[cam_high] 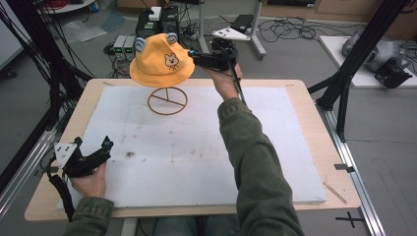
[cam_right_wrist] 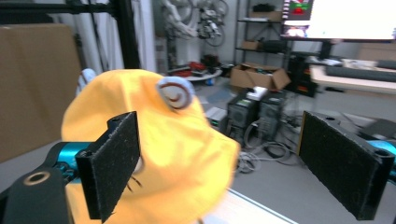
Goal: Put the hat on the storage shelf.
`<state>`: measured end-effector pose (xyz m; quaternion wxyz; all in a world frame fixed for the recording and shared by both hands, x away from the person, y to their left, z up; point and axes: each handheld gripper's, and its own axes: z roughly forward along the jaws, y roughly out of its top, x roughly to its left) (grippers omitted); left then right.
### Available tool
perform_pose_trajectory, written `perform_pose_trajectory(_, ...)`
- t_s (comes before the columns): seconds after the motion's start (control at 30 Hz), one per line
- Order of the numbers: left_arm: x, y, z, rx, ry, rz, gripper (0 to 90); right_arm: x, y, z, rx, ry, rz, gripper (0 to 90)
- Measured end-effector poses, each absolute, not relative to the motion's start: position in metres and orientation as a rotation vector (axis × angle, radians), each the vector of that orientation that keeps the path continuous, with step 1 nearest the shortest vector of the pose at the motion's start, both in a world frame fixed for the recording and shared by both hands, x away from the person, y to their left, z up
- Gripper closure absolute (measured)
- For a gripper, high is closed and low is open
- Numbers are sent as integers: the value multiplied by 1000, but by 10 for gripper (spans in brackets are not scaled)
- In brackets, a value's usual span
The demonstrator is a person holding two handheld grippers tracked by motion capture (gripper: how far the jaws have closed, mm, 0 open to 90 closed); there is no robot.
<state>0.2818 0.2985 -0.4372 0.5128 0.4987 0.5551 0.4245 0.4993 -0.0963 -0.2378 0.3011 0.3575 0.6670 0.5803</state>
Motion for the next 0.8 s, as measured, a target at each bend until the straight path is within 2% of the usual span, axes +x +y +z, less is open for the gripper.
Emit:
perform_pose_trajectory(0.1, 283, 299, -436, 1194, 1337, 1023, 36, 472, -123, -231, 928, 1635, 1508, 129)
perform_pose_trajectory(0.4, 286, 293, -431, 1180, 1321, 1024, 36, 433, -179, -239, 994, 1569, 1472, 132)
perform_pose_trajectory(0.8, 291, 288, -430, 1183, 1324, 1018, 36, 376, -237, -274, 1083, 1484, 1449, 131)
